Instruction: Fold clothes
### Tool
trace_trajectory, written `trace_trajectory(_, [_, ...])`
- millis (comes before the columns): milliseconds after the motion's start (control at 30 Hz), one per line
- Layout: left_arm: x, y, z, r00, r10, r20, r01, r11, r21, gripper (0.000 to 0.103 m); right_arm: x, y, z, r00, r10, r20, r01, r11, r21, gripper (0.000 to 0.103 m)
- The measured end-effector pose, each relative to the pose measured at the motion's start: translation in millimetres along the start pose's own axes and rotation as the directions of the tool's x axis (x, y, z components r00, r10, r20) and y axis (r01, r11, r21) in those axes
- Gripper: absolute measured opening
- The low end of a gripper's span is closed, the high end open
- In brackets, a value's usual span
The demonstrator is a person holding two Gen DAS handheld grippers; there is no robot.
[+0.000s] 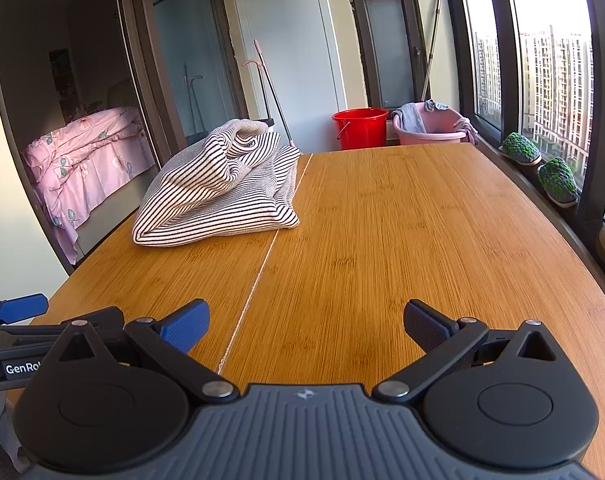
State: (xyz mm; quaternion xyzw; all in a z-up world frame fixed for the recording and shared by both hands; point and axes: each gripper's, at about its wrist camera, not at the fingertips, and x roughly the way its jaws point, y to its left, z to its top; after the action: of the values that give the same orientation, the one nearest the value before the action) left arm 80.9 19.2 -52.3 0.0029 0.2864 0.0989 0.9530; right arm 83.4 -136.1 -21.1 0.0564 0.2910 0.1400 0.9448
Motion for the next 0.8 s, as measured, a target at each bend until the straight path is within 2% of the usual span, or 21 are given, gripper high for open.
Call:
trace_trajectory(400, [2.2,1.5,-1.3,0.999,-0.02,-0.028,0.02,1.0,-0.02,0.103,1.0,0.4,-0.6,1.0,0.001,-0.002,-0.001,1.0,0.0,0.103])
trace_trajectory(800, [1.2,0.3,-2.1,1.0,-0.013,-0.025,0.013,1.0,-0.016,0.103,2.9,-1.7,0.2,1.0,0.002,-0.006,-0.002,1.0,0.0,0.103])
